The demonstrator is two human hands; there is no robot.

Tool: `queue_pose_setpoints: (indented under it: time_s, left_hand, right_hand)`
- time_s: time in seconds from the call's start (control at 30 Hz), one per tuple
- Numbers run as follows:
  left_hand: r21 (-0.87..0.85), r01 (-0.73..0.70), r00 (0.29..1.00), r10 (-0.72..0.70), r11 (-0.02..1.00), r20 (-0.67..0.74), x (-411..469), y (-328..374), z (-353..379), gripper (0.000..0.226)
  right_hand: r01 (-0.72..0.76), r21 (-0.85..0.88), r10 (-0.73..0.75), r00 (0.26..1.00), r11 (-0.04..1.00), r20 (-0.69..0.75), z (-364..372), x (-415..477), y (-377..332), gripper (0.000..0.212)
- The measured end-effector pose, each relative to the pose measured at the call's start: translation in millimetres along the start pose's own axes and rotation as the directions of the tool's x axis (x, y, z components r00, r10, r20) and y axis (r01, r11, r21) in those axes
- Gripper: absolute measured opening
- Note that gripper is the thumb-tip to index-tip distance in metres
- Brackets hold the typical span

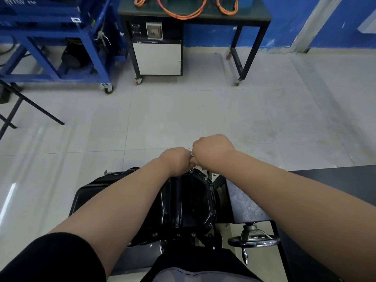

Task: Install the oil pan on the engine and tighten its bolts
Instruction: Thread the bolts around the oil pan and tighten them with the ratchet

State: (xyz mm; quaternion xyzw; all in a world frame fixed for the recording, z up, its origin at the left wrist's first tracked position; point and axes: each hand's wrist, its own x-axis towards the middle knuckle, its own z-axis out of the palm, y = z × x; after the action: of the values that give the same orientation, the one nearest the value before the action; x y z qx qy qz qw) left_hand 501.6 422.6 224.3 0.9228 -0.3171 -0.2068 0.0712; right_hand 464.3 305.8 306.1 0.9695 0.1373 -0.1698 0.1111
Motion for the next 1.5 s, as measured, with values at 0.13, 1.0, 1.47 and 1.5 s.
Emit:
queue_pose_setpoints:
  time_s: [0.13,1.0,1.47,1.5]
  left_hand:
    - [-0.077,-0.031,1.0,0.03,0.997,-0.009,0,-4,1,0.038]
    - [-0.922,0.234,0.901,-0.287,-0.307,0.325,-43,-44,25,0.018]
    - [-0.93,0.236,0.903,-0.289,-0.282,0.317,-44,-41,22,0.025]
    - [-0.93,0.235,0.911,-0.27,-0.281,0.311,-43,-42,23,0.022]
  right_hand:
    - [0.03,-0.007,-0.03,0.998,1.0,-0.063,-7,-4,11,0.019]
    - [-0.05,0.051,0.055,0.993,0.997,-0.105,10,-19,-12,0.03]
    - [0.183,-0.034,-0.184,0.982,0.983,-0.041,4,-5,-11,0.018]
    - [0.193,-0.064,-0.196,0.98,0.979,-0.045,1,-5,-9,0.017]
